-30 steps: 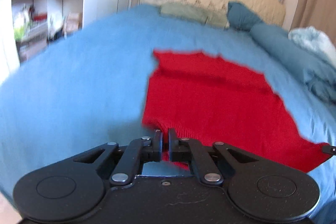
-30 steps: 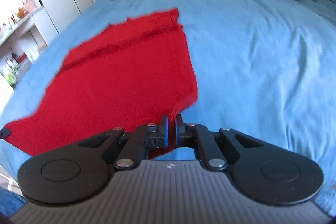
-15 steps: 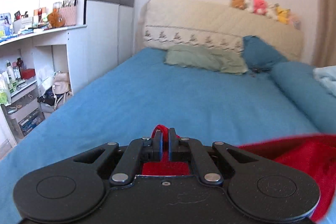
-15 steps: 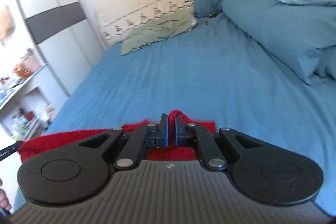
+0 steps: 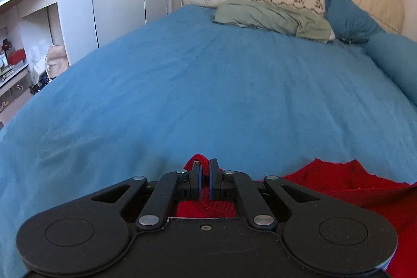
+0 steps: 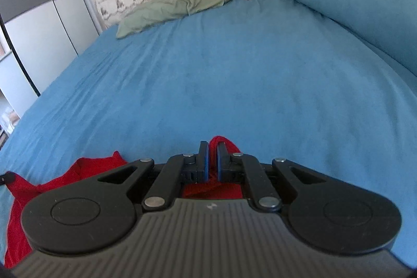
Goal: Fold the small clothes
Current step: 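Lift the hem with both grippers and carry it toward the collar, then lay the hem over the collar and open both grippers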
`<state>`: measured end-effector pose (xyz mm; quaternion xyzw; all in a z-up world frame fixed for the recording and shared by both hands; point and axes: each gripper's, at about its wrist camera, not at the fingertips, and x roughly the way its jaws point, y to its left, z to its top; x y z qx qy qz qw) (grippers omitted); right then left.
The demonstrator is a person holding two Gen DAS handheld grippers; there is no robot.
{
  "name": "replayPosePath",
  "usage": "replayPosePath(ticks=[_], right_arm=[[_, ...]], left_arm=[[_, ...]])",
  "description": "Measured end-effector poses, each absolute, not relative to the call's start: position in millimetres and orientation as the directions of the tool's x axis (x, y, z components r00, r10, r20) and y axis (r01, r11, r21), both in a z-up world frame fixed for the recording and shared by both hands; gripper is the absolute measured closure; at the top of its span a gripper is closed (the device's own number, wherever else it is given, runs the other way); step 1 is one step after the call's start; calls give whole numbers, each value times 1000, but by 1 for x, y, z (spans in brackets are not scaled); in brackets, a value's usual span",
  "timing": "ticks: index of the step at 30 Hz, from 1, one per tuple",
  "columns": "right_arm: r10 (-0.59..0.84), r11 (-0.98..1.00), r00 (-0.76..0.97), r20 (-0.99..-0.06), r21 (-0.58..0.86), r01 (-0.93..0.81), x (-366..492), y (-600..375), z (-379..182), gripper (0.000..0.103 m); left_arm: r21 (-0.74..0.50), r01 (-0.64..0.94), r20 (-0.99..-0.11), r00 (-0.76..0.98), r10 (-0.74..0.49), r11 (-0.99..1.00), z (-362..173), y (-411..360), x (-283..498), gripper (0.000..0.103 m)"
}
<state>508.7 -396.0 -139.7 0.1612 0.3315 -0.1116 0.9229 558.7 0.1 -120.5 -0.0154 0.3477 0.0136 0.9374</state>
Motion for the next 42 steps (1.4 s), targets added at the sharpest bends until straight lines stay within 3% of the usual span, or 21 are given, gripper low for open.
replayPosePath(ticks=[2,3,4,5,6,7,9,17,26,31,35,37,42], right_arm=[[-104,929,744,-660,202,309,508,-395,-134,75],[-118,931,738,-664,184,315,507,-395,-129,53],[-136,929,737,-662,173,327,502,-394,-123,18],[-147,929,750,-645,171,329,491,-393,-115,7],[-144,934,778,-611,176,312,480,-391,-107,3],[-127,942,795,-593,179,284,471,-389,-101,3],[-107,950,779,-618,168,264,460,-383,-97,3],[-36,978,668,-744,110,175,454,-358,-144,3],[-59,976,638,-768,89,197,449,-346,-193,3],[-63,980,656,-753,76,181,450,-347,-179,4],[-52,981,716,-696,99,167,424,-345,-132,4],[-80,982,723,-686,69,174,406,-343,-112,3],[-122,978,665,-737,27,209,367,-348,-92,3]], left_arm=[[-8,-55,-668,743,36,998,-111,-1,560,64],[-2,-61,-669,742,44,998,-105,0,562,35],[11,-55,-659,751,49,998,-98,1,557,24],[26,-44,-642,765,51,999,-90,1,549,24],[43,-19,-633,773,42,999,-84,1,540,21],[59,11,-635,772,29,998,-80,0,530,13],[58,55,-645,764,-4,997,-77,-1,509,8],[60,214,-768,634,-92,975,-138,-21,481,8],[4,171,-802,589,-99,985,-182,-11,486,7],[3,166,-784,613,-101,986,-163,-12,480,9],[40,193,-702,704,-109,980,-116,-18,448,8],[64,186,-665,740,-97,980,-93,-25,434,0],[58,222,-686,717,-123,973,-79,-47,411,0]])
